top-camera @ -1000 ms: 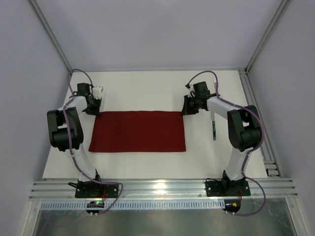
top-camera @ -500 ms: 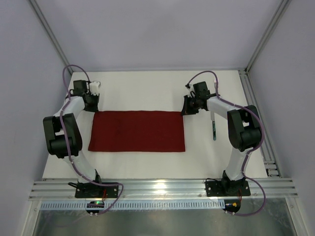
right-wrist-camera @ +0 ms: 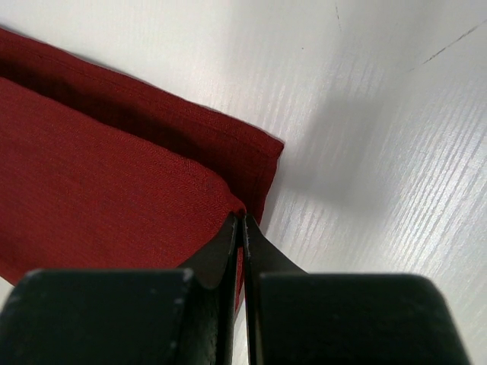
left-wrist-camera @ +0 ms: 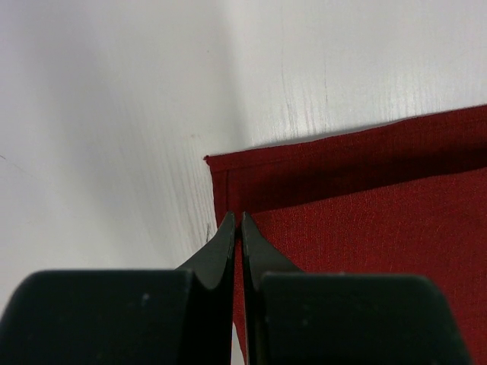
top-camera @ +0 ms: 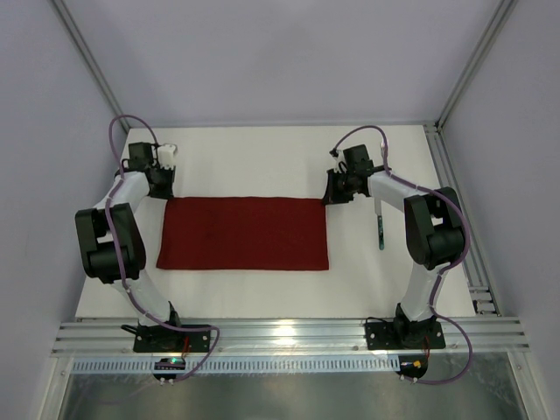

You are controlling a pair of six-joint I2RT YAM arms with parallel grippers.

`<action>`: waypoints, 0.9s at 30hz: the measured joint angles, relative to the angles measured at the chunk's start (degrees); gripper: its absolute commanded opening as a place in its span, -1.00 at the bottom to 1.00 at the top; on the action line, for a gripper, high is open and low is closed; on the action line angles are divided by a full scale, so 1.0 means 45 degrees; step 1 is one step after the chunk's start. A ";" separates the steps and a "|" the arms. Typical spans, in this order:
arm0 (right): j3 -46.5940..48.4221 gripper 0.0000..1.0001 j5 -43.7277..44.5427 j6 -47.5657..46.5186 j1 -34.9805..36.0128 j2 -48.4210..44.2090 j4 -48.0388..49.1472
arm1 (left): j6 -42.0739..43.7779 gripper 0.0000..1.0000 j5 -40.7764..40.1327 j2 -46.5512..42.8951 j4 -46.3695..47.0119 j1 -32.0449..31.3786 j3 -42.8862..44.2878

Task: Fold the napkin into a case and place the utensils inside
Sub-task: Move the rectangle-folded napkin to the center of the board.

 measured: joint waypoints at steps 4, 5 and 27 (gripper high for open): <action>0.0155 -0.93 0.0053 0.0005 0.0000 0.0000 -0.0024 | -0.0019 -1.00 0.0019 -0.0112 0.0000 0.0000 0.0005; 0.0214 -0.93 0.0053 0.0010 0.0000 0.0000 -0.0024 | -0.0029 -1.00 0.0034 -0.0136 0.0000 0.0000 0.0010; 0.0933 -0.92 0.0165 0.0685 -0.0141 0.0000 0.0194 | -0.0437 -1.00 0.0092 -0.0345 0.0097 0.0000 0.0709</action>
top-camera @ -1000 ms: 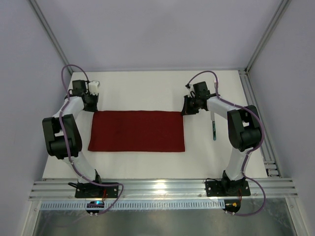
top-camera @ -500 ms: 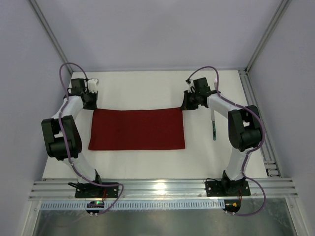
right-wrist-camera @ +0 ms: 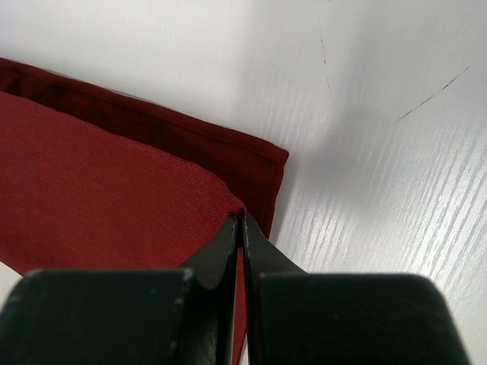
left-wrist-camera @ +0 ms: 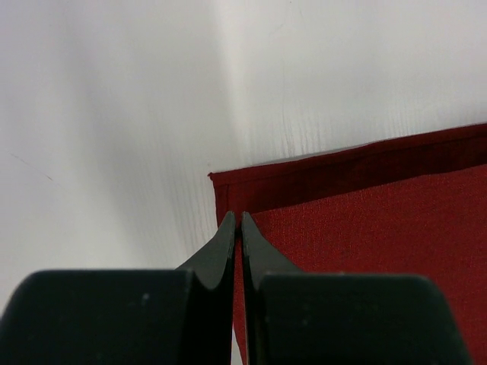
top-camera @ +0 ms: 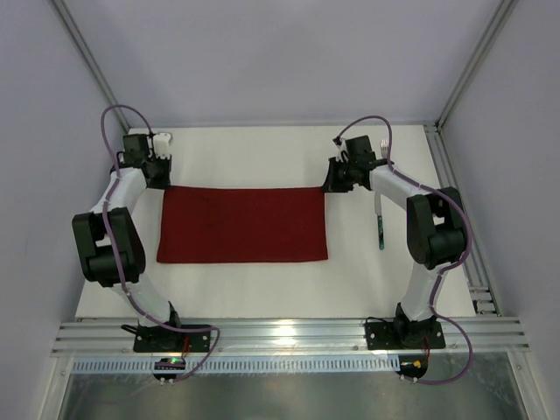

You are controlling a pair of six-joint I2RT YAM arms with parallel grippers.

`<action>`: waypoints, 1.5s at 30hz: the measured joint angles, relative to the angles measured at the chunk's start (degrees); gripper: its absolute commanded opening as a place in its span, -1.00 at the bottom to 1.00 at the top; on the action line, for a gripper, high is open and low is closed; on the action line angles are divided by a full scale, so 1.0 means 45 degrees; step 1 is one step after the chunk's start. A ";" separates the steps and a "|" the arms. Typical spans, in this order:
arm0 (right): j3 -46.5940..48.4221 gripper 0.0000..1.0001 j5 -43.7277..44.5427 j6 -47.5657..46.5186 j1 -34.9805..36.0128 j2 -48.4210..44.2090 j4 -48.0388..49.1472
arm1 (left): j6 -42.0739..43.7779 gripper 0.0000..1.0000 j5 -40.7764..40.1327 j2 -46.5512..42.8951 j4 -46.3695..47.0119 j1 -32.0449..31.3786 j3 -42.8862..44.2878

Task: Fold the napkin into a case and place the utensils inside
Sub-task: Move the rectangle-folded napkin to the center of the board.

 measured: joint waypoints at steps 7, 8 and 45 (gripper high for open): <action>0.0180 -0.92 -0.0204 0.0340 -0.0005 0.0010 0.0175 | 0.0005 -1.00 0.0024 -0.0083 -0.0005 0.0000 0.0175; 0.0214 -0.93 -0.0223 0.0379 -0.0005 0.0044 0.0185 | 0.0000 -1.00 0.0019 -0.0083 -0.0005 0.0000 0.0175; 0.1671 -0.93 -0.0296 0.1433 -0.0291 0.2924 0.0364 | -0.0962 -1.00 -0.0573 0.3177 -0.0199 0.0000 0.1467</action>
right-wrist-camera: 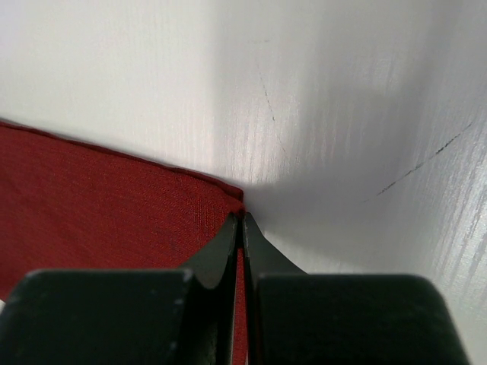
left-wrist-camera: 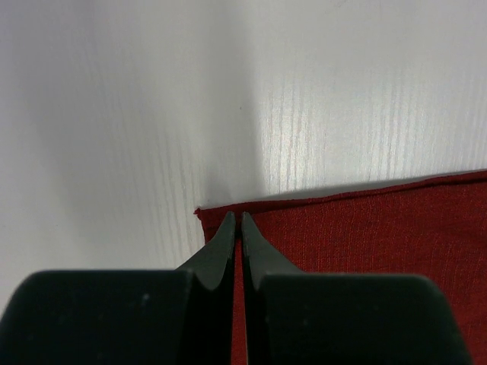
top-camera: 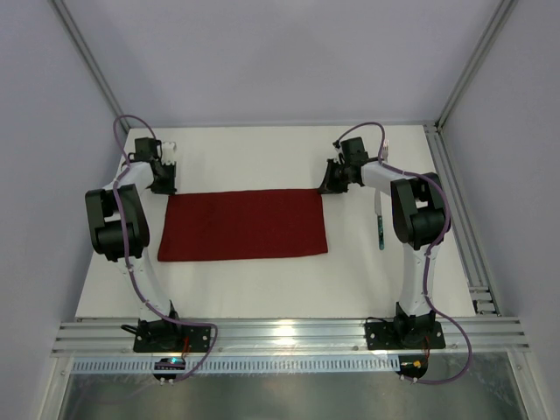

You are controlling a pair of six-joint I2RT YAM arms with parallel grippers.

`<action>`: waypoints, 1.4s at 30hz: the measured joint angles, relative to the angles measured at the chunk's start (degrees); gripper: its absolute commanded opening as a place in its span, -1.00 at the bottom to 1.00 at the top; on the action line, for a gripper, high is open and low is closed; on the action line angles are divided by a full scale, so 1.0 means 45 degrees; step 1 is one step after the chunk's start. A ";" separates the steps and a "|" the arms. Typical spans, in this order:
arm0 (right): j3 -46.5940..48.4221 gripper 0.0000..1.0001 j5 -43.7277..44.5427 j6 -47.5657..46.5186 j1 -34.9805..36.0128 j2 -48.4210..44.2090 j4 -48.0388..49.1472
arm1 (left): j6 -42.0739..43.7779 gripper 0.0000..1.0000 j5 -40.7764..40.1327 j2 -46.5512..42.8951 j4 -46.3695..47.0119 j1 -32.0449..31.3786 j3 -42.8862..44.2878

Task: Fold the napkin into a case and place the utensils inside
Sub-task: Move the rectangle-folded napkin to the center of the board.

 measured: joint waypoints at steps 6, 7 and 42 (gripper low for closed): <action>0.0000 -0.92 -0.0053 0.0049 0.0000 0.0000 0.0010 | 0.0005 -1.00 -0.0005 0.0000 0.0000 0.0000 0.0000; 0.0000 -0.92 -0.0073 0.0058 0.0000 0.0000 0.0024 | 0.0005 -1.00 -0.0005 0.0000 0.0000 0.0005 0.0000; 0.0078 -0.21 0.2098 -0.0495 0.0214 -0.1613 -0.0724 | 0.0068 -0.30 -0.0719 -0.2433 -0.0044 0.0034 -0.1156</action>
